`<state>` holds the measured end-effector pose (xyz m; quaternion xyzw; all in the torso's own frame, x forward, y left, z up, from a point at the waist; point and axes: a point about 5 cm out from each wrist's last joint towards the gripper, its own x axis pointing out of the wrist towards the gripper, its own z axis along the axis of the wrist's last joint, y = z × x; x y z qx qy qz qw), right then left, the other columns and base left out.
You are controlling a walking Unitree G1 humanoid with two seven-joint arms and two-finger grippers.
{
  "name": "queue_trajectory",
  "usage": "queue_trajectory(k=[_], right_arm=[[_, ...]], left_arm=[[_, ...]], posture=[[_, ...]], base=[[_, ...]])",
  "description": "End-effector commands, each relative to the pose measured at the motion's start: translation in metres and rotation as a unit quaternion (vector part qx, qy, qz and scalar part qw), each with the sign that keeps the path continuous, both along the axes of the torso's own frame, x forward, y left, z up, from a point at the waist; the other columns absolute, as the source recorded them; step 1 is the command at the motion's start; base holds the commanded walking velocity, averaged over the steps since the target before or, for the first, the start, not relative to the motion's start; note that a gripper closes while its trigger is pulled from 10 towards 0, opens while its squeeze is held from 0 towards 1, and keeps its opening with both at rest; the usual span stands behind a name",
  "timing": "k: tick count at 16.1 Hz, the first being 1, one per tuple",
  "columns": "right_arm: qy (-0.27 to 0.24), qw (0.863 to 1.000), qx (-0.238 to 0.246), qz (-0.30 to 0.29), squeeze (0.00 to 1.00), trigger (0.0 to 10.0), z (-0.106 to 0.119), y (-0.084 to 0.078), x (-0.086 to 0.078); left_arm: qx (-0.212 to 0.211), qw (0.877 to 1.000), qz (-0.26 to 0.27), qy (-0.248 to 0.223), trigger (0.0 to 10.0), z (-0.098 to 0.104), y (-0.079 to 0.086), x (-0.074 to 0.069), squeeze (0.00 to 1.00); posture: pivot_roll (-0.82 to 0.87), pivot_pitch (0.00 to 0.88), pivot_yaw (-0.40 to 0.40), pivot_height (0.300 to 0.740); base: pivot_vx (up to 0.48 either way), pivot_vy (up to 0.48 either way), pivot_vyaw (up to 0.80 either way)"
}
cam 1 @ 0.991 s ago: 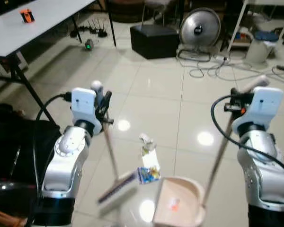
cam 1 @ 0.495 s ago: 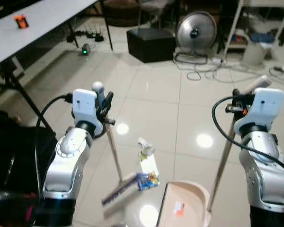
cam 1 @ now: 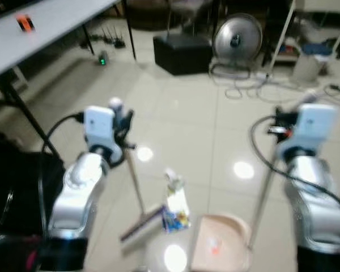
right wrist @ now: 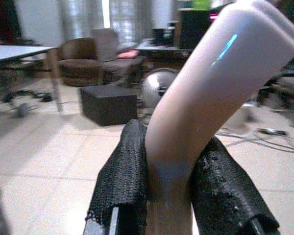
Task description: Sweep floor
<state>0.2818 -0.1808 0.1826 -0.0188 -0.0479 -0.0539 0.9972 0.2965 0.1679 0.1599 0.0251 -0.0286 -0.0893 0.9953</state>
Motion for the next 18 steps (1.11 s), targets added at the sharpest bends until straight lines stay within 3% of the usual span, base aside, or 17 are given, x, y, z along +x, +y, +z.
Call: queue_trajectory(k=[1,16,17,18], right_arm=[[-0.016,1.0,0.005,-0.002,0.0,10.0,0.007,-0.0029,-0.0012],[-0.012,1.0,0.002,-0.004,0.0,10.0,0.003,-0.0042,-0.0029],[-0.014,1.0,-0.014,0.004,0.0,10.0,0.0026,-0.0039,-0.0029],[-0.02,0.997,-0.07,0.022,0.0,10.0,0.0028,-0.0012,-0.0022]], left_arm=[[0.004,1.0,-0.005,-0.019,10.0,0.0077,-0.0024,0.0,0.0],[0.009,1.0,-0.007,-0.016,10.0,0.0066,0.0001,-0.0047,0.0],[0.006,1.0,0.002,-0.019,10.0,0.0062,0.0013,-0.0045,0.0],[0.007,1.0,0.012,-0.019,10.0,0.0051,0.0027,-0.0035,0.0]], posture=[[0.01,0.015,0.047,0.74],[0.02,0.02,0.047,0.74],[0.03,0.035,0.052,0.74],[0.03,0.048,0.054,0.74]], base=[[0.364,0.0,0.0],[0.366,0.0,0.0],[0.0,0.0,0.0],[0.0,0.0,0.0]])
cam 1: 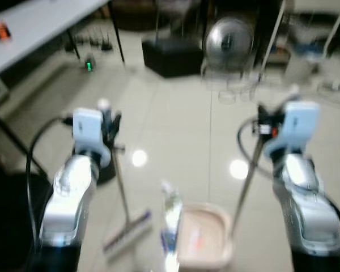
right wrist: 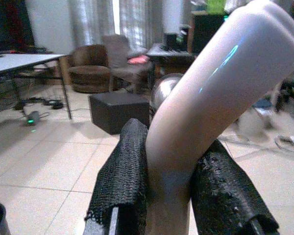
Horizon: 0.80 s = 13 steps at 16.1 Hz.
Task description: Sweep floor
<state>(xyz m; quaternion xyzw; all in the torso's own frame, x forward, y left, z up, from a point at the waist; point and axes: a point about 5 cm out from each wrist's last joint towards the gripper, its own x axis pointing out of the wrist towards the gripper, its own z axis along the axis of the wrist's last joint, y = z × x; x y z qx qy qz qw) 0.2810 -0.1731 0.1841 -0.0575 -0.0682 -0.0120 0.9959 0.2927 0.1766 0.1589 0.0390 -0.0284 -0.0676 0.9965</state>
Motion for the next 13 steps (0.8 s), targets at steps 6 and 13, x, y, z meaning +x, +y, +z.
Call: queue_trajectory(k=[6,13], right_arm=[[-0.041,0.994,-0.098,-0.002,0.0,10.0,-0.015,-0.008,0.016],[-0.118,0.987,-0.092,0.054,0.0,10.0,-0.024,0.005,0.034]], left_arm=[[-0.026,0.997,0.062,-0.038,10.0,-0.006,0.005,0.012,0.0],[-0.054,0.992,0.078,-0.087,10.0,-0.012,0.01,0.021,0.0]], posture=[[0.09,0.17,0.093,0.74],[0.16,0.274,0.106,0.74]], base=[[0.0,0.0,0.0],[0.0,0.0,0.0]])
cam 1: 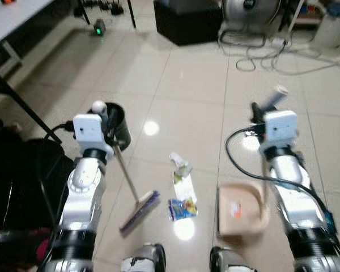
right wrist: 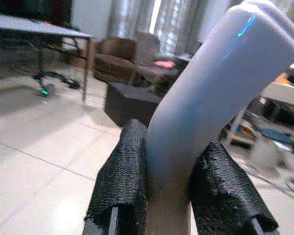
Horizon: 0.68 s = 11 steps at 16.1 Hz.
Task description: Sweep floor
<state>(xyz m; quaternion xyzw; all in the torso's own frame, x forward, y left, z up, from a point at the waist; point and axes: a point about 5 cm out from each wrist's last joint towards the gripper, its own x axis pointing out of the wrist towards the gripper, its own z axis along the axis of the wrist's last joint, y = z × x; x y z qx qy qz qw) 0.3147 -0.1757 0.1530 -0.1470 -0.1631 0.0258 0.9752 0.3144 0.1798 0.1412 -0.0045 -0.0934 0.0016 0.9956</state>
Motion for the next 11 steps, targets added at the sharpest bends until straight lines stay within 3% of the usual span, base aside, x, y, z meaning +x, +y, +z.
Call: queue_trajectory(k=[1,4,7,11], right_arm=[[-0.028,0.999,0.005,0.03,0.0,10.0,0.003,0.012,0.001],[-0.02,0.998,0.012,0.055,0.0,10.0,-0.012,0.03,0.005],[-0.024,0.995,-0.023,0.092,0.0,10.0,-0.029,0.055,0.0],[-0.071,0.994,-0.03,0.082,0.0,10.0,-0.023,0.054,-0.003]], left_arm=[[-0.008,0.999,0.024,-0.025,10.0,0.006,0.009,0.001,0.0],[-0.003,0.999,0.033,-0.021,10.0,-0.002,0.012,0.006,0.0],[0.003,0.999,0.034,-0.014,10.0,-0.012,0.009,0.013,0.0],[-0.01,1.0,0.021,-0.015,10.0,-0.018,-0.003,0.018,0.0]], posture=[[0.17,0.278,0.106,0.74],[0.17,0.293,0.11,0.74],[0.18,0.303,0.111,0.74],[0.17,0.302,0.12,0.74]], base=[[0.0,0.0,0.0],[0.0,0.0,0.0],[0.0,0.0,0.0],[0.0,0.0,0.0]])
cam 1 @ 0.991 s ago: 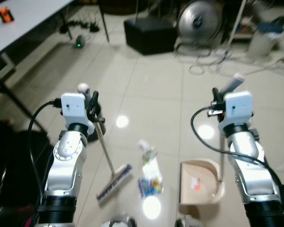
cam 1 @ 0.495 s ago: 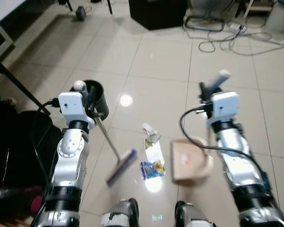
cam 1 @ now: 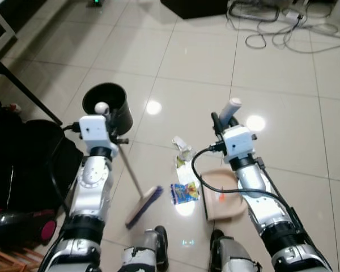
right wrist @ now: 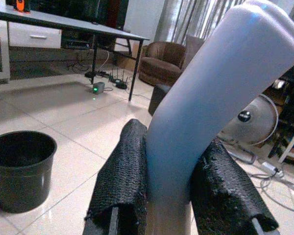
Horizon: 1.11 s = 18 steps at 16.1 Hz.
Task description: Sweep floor
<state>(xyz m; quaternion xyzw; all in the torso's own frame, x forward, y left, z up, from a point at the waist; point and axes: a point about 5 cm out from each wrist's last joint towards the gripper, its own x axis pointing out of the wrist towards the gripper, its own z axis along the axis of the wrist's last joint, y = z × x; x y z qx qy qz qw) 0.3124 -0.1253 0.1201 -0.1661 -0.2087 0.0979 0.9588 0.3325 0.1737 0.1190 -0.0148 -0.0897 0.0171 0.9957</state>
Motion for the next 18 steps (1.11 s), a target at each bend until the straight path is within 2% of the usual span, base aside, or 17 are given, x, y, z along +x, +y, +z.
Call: queue_trajectory(k=[1,5,9,13,14,15,18], right_arm=[[-0.041,0.999,0.003,0.008,0.0,10.0,0.011,0.002,-0.002],[-0.044,0.999,-0.02,0.008,0.0,10.0,0.001,-0.001,-0.008],[-0.027,0.999,-0.014,0.02,0.0,10.0,-0.008,0.014,-0.009],[-0.015,1.0,0.009,0.022,0.0,10.0,-0.011,0.03,-0.007],[-0.013,1.0,0.014,0.023,0.0,10.0,-0.01,0.034,-0.006],[-0.006,1.0,0.02,0.021,0.0,10.0,-0.012,0.036,-0.006],[0.004,1.0,0.025,0.013,0.0,10.0,-0.014,0.036,-0.005]], left_arm=[[0.002,1.0,0.005,-0.019,10.0,0.004,0.002,0.0,0.0],[-0.003,1.0,-0.003,-0.019,10.0,0.002,-0.004,0.007,0.0],[-0.011,1.0,0.008,-0.011,10.0,-0.001,-0.003,0.012,0.0],[-0.03,0.999,0.022,0.006,10.0,-0.007,-0.009,0.017,0.0],[-0.041,0.999,0.015,0.011,10.0,-0.007,-0.014,0.019,0.0],[-0.058,0.998,-0.007,0.017,10.0,-0.009,-0.026,0.021,0.0],[-0.101,0.994,-0.037,0.014,10.0,-0.005,-0.043,0.023,0.0]], posture=[[0.17,0.299,0.12,0.74],[0.16,0.303,0.117,0.74],[0.16,0.31,0.116,0.74],[0.15,0.289,0.129,0.74],[0.13,0.285,0.13,0.74],[0.13,0.278,0.129,0.74],[0.13,0.27,0.126,0.74]], base=[[0.0,0.0,0.0],[0.0,0.0,0.0],[0.0,0.0,0.0],[0.0,0.0,0.0],[0.0,0.0,0.0],[0.0,0.0,0.0],[0.0,0.0,0.0]])
